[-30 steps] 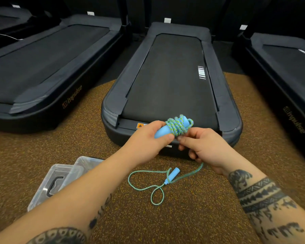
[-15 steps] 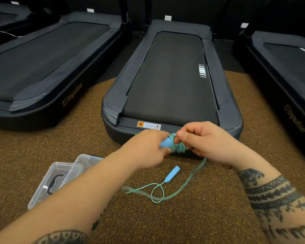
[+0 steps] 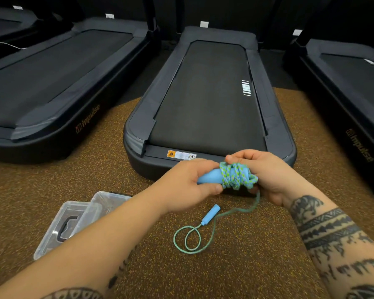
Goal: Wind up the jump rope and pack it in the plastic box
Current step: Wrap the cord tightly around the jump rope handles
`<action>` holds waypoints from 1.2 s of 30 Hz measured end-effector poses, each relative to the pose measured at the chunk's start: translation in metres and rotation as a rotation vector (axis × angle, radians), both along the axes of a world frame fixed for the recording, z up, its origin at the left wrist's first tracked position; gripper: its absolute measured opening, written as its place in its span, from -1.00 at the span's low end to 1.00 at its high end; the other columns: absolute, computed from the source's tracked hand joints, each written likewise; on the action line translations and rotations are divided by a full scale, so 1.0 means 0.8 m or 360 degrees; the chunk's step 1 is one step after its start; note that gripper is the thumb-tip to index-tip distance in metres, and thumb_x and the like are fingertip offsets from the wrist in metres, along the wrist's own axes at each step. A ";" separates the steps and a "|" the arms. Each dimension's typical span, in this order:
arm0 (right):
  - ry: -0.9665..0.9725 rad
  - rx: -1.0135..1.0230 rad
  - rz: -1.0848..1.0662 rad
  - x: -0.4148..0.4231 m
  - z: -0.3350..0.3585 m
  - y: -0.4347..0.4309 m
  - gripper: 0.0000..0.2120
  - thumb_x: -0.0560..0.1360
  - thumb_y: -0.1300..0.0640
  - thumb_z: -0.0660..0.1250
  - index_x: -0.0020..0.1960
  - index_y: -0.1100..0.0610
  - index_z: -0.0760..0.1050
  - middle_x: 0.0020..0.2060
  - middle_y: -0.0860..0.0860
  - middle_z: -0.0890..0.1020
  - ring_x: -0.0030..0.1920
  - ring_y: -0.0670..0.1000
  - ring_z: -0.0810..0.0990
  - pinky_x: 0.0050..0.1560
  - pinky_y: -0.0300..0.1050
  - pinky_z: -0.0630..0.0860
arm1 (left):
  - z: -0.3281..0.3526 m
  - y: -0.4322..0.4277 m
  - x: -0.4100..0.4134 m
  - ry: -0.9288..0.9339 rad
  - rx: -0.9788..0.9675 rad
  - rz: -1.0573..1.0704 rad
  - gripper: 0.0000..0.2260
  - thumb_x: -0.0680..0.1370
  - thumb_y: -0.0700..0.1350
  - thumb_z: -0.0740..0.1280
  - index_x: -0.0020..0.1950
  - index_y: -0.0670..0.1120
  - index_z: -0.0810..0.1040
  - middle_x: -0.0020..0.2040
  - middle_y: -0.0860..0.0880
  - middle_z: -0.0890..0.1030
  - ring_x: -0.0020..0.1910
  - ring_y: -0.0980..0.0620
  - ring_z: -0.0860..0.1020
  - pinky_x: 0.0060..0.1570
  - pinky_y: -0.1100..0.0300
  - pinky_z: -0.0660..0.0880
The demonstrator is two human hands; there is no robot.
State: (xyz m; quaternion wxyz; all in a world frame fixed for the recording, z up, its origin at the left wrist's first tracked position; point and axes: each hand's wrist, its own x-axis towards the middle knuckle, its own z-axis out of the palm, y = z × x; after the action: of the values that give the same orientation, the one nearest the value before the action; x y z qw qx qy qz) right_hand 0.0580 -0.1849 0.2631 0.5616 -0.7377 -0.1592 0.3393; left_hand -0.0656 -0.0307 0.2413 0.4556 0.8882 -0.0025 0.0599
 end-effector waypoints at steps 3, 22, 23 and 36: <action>0.0024 -0.0118 0.0140 -0.004 -0.010 -0.002 -0.91 0.54 0.20 0.33 -0.12 0.07 0.58 -0.40 0.00 0.54 -0.53 -0.12 0.32 -0.58 -0.31 0.16 | -0.005 0.003 0.003 0.0000 -0.0159 0.0197 -0.76 0.53 -0.10 0.41 0.20 0.00 0.60 -0.20 0.16 0.57 -0.35 0.32 0.47 -0.29 0.36 0.35; -0.1288 -0.0418 0.0342 -0.007 0.025 -0.010 -0.84 0.39 -0.09 0.47 -0.22 -0.02 0.61 -0.36 -0.03 0.66 -0.30 -0.04 0.58 -0.21 -0.09 0.49 | -0.012 0.017 0.003 0.0225 0.0902 0.0009 -0.75 0.53 0.14 0.30 0.15 0.08 0.49 -0.03 0.15 0.47 0.15 0.07 0.48 0.10 0.00 0.28; -0.1257 -0.0374 0.0314 -0.003 0.021 -0.010 -0.87 0.38 -0.06 0.48 -0.23 -0.02 0.61 -0.34 -0.04 0.67 -0.28 -0.04 0.60 -0.18 -0.09 0.49 | -0.012 0.018 0.001 0.0186 0.0835 -0.0062 -0.72 0.52 0.14 0.31 0.20 0.10 0.50 -0.05 0.18 0.46 0.12 0.14 0.47 0.10 0.02 0.27; -0.0213 0.0111 0.0005 -0.033 -0.029 0.024 -0.77 0.61 0.14 0.24 -0.21 0.05 0.52 -0.38 0.04 0.56 -0.55 -0.09 0.30 -0.51 -0.21 0.21 | -0.002 0.011 0.001 0.0073 -0.0246 0.0342 -0.79 0.53 0.02 0.36 0.14 0.02 0.55 -0.22 0.13 0.56 -0.36 0.27 0.45 -0.28 0.24 0.38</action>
State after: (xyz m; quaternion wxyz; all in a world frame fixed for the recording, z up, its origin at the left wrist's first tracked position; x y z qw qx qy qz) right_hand 0.0316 -0.1657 0.2398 0.5746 -0.7385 -0.2092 0.2841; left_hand -0.0644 -0.0220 0.2397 0.5136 0.8467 0.1077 0.0879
